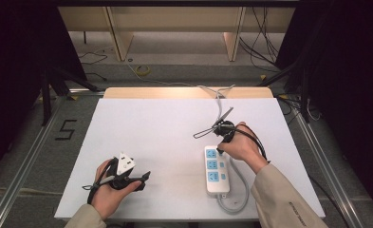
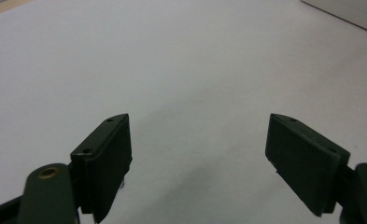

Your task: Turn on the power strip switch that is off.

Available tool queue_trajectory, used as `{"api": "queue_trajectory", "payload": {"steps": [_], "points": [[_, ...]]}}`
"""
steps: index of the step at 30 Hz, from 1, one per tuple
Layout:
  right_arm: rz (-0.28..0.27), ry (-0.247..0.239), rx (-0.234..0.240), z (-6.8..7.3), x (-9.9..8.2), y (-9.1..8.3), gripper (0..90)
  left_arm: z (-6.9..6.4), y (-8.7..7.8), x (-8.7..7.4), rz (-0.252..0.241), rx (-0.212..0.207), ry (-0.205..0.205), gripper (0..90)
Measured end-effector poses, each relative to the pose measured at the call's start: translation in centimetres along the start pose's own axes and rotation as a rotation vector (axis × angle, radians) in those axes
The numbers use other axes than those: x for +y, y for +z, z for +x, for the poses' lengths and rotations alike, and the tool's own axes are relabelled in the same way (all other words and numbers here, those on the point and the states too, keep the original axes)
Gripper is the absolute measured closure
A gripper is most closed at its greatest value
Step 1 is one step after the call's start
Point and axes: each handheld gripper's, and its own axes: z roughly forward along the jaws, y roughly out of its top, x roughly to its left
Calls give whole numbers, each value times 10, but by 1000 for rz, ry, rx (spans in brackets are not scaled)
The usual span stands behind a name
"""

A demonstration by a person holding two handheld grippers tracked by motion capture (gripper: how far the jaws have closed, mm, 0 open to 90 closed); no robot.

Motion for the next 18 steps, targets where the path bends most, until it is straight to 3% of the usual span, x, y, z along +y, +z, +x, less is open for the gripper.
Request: {"api": "queue_trajectory", "payload": {"steps": [18], "points": [[16,-14,-4,0,1,5,900,-1,0,1,-5,-3,1,225]]}}
